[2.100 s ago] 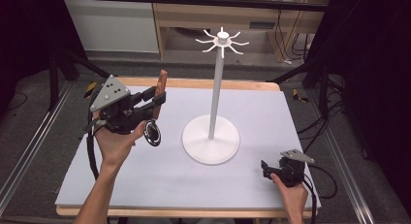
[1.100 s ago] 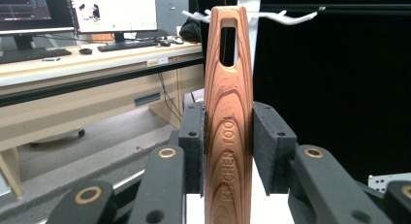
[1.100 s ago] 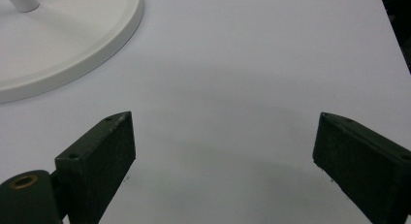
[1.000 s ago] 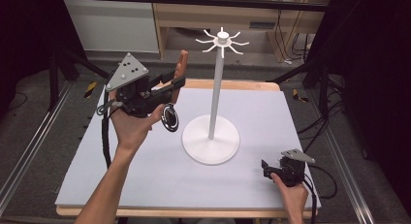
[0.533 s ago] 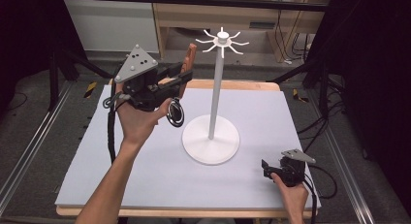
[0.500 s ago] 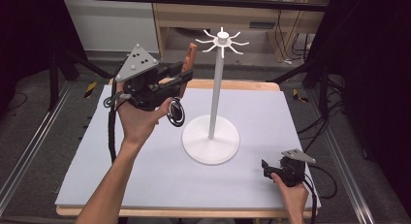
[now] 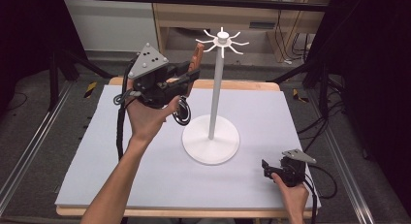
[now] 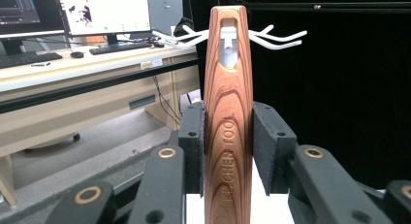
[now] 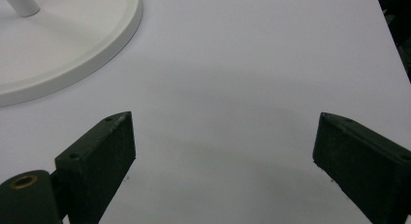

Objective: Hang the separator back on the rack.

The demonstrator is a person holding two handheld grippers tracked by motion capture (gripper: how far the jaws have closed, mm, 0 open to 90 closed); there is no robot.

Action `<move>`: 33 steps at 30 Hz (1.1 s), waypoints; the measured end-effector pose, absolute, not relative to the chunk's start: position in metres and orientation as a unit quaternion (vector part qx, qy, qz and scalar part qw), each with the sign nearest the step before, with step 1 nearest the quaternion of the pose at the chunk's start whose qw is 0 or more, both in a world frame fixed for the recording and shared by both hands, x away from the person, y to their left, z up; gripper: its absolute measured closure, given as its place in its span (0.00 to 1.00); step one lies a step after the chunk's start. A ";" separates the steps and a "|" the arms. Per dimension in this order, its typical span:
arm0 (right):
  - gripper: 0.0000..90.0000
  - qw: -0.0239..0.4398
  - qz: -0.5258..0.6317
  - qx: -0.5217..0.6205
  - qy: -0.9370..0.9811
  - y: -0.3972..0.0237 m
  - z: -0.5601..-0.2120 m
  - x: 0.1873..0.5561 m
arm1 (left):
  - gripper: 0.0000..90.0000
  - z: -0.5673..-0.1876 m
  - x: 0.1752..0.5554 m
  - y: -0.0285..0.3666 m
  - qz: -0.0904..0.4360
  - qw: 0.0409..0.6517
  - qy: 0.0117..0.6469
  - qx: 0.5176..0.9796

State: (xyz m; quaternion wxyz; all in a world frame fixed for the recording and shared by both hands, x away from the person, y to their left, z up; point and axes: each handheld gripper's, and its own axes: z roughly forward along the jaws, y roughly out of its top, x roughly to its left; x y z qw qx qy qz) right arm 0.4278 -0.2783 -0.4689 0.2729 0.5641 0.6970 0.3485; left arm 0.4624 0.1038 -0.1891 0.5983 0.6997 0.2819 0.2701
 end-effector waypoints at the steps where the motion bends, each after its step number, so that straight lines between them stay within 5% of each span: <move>1: 0.09 0.273 0.349 0.564 0.697 -0.278 -0.469 0.428 | 0.75 -0.189 0.463 0.103 0.270 0.598 0.282 0.700; 33: 0.09 0.272 0.347 0.563 0.699 -0.278 -0.469 0.428 | 0.75 -0.201 0.480 0.084 0.269 0.590 0.289 0.704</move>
